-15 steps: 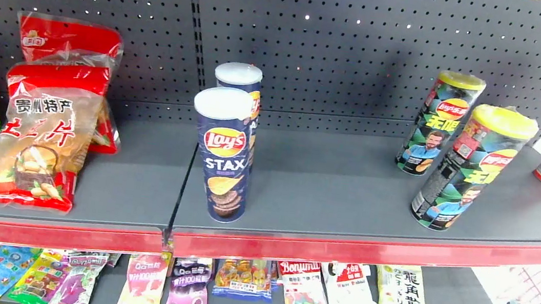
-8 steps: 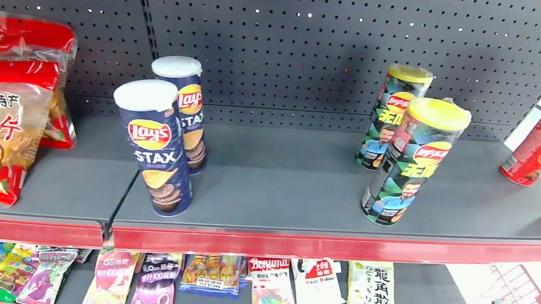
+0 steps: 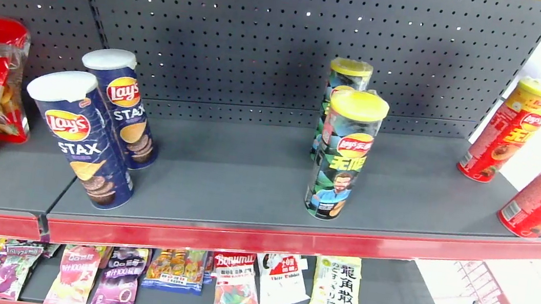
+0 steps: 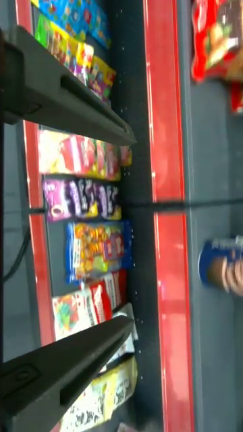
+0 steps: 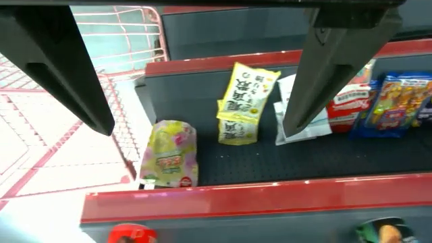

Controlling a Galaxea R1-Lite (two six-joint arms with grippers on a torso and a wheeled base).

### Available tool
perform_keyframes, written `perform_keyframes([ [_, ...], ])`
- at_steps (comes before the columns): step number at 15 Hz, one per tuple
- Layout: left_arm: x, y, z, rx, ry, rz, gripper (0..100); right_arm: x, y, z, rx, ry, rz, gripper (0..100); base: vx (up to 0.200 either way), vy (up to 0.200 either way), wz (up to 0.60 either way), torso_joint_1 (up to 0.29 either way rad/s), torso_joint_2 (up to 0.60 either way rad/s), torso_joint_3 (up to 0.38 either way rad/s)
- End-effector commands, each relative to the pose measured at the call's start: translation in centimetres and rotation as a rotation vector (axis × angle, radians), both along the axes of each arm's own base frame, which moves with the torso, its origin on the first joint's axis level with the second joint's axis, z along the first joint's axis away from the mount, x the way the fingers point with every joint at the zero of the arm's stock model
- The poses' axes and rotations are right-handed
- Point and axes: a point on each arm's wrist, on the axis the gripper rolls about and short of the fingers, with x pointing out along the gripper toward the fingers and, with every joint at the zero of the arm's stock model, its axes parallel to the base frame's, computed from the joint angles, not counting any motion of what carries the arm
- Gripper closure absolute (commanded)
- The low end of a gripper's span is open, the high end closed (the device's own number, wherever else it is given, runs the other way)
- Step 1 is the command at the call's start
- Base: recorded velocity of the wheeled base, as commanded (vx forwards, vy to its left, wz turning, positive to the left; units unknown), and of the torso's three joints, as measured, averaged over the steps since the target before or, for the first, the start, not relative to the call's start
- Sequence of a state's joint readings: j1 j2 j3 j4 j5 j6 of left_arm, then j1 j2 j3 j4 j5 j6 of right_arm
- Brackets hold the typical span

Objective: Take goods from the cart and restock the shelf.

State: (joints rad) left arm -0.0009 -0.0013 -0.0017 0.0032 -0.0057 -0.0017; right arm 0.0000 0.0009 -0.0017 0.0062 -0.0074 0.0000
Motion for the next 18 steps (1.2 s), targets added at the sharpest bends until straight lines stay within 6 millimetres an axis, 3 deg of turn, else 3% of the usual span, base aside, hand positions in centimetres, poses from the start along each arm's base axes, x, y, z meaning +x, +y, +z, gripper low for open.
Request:
perform_keyframes([
  [1, 0.01, 0.0, 0.0, 0.0, 0.001, 0.0, 0, 0.01, 0.0, 0.0, 0.0, 0.001, 0.0, 0, 0.0, -0.2, 0.0, 0.007, 0.0, 0.002],
  [9, 0.01, 0.0, 0.0, 0.0, 0.001, -0.001, 0, 0.01, 0.0, 0.0, 0.0, 0.001, 0.0, 0, 0.0, -0.025, 0.0, 0.001, 0.0, 0.0],
  [12, 0.01, 0.0, 0.0, 0.0, 0.001, -0.001, 0, 0.01, 0.0, 0.0, 0.002, 0.001, 0.0, 0, -0.2, 0.0, 0.0, 0.005, 0.0, -0.001],
  [18, 0.01, 0.0, 0.0, -0.001, 0.001, -0.001, 0, 0.01, 0.0, 0.0, 0.0, 0.001, -0.002, 0, 0.0, 0.0, 0.0, 0.0, 0.0, 0.0],
])
